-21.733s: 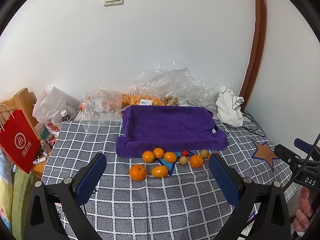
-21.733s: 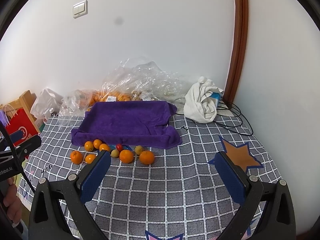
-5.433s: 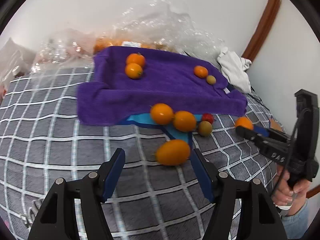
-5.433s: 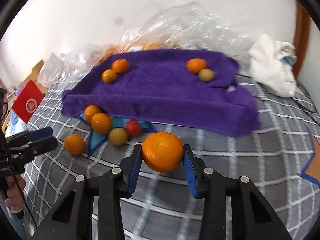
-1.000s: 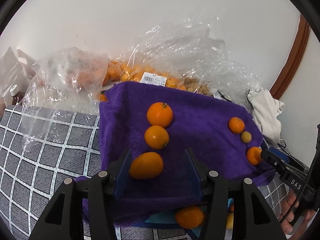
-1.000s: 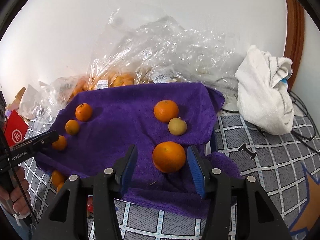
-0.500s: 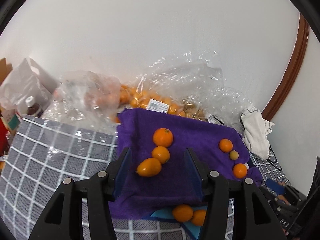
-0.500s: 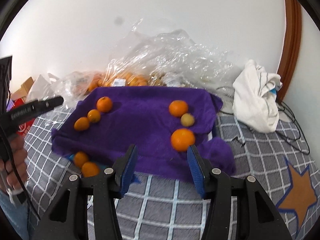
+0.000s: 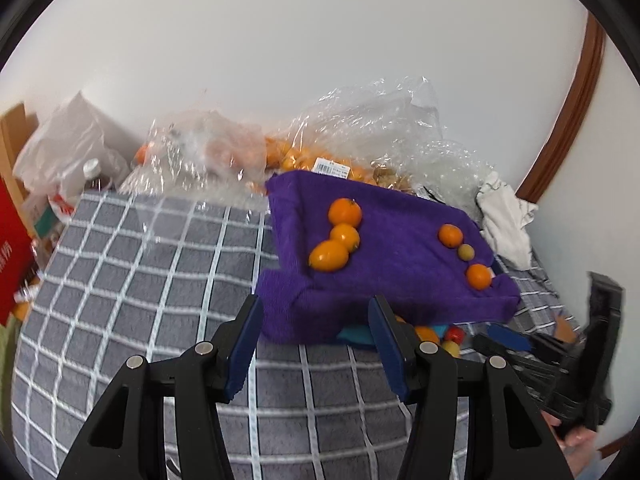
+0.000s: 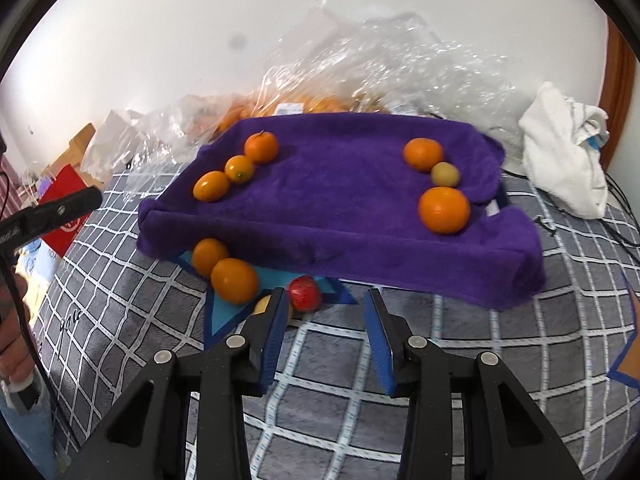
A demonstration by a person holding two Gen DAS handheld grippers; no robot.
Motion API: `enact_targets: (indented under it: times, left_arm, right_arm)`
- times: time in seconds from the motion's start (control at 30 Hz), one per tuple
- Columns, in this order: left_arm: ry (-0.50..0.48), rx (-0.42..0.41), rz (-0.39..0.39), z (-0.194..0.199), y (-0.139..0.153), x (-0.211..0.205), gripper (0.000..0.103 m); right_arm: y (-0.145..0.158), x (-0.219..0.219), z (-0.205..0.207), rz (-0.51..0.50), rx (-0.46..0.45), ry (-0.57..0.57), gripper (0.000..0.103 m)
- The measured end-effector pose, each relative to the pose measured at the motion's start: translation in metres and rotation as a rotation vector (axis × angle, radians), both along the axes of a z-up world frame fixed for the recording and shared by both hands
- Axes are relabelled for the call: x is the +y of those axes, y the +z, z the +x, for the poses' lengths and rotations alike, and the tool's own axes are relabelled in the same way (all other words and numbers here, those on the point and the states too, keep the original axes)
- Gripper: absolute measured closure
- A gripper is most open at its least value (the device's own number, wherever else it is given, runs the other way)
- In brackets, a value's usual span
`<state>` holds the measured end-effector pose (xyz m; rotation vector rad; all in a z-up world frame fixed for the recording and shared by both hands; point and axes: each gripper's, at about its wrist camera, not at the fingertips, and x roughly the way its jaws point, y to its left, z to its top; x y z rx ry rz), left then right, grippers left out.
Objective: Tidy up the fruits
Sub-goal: 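Move both tools back toward the fruit on the blue star mat, then grasp the small red fruit with the right tool while the left tool grasps an orange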
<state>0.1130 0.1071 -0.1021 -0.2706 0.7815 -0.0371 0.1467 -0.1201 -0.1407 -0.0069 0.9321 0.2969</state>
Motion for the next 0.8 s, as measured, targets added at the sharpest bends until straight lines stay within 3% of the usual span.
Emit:
enact_targets:
  times: [0.27,0.4,0.47,0.67,0.8]
  left_arm:
    - [0.005,-0.001,-0.082,-0.01,0.001,0.008,0.051]
    - [-0.004,0.009,-0.116,-0.006,-0.001,0.008,0.051]
    - [-0.005,0.015,-0.111,-0.004,-0.004,0.006,0.051]
    - [-0.034,0.053,-0.117,0.0,-0.014,-0.002,0.051]
    - [-0.049,0.073,-0.13,0.003,-0.018,-0.008,0.051]
  right_arm:
    - [-0.014,0.006,0.024,0.049,0.081,0.007,0.068]
    - [-0.019,0.003,0.031,0.101,0.113,-0.004,0.083]
    - [-0.017,0.0,0.029,0.103,0.102,-0.013,0.083]
    - [0.0,-0.027,0.01,0.013,0.01,-0.093,0.083]
    - [-0.004,-0.038,0.0,-0.04,0.016,-0.098,0.083]
